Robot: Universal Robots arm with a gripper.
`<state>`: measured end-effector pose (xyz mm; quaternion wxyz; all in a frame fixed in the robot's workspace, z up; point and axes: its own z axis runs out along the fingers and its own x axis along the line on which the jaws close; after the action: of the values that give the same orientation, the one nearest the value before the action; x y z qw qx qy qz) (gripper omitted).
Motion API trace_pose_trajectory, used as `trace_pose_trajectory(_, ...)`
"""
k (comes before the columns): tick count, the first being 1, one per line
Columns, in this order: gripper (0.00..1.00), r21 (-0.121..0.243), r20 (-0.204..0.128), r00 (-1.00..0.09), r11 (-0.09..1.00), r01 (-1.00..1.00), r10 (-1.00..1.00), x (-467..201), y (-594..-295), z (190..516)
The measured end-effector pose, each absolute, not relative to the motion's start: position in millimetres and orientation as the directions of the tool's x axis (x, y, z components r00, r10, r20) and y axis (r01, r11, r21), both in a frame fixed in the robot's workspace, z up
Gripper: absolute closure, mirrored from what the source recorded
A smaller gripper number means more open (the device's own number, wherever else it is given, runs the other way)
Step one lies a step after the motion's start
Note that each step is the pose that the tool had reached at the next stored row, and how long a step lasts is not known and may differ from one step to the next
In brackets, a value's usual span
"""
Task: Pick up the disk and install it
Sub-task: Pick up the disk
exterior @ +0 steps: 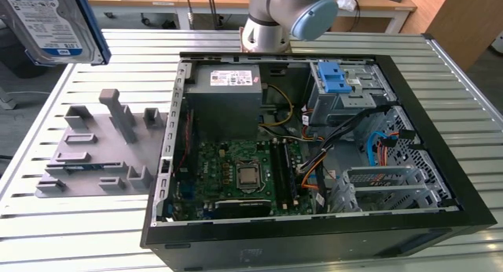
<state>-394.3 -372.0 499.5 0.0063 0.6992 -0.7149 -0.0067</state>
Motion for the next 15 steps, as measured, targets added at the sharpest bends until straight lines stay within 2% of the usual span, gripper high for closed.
trace_pose_trajectory(15,0.64,0.018,0.0,-0.022,0.022,-1.0,-1.0,-389,-389,499)
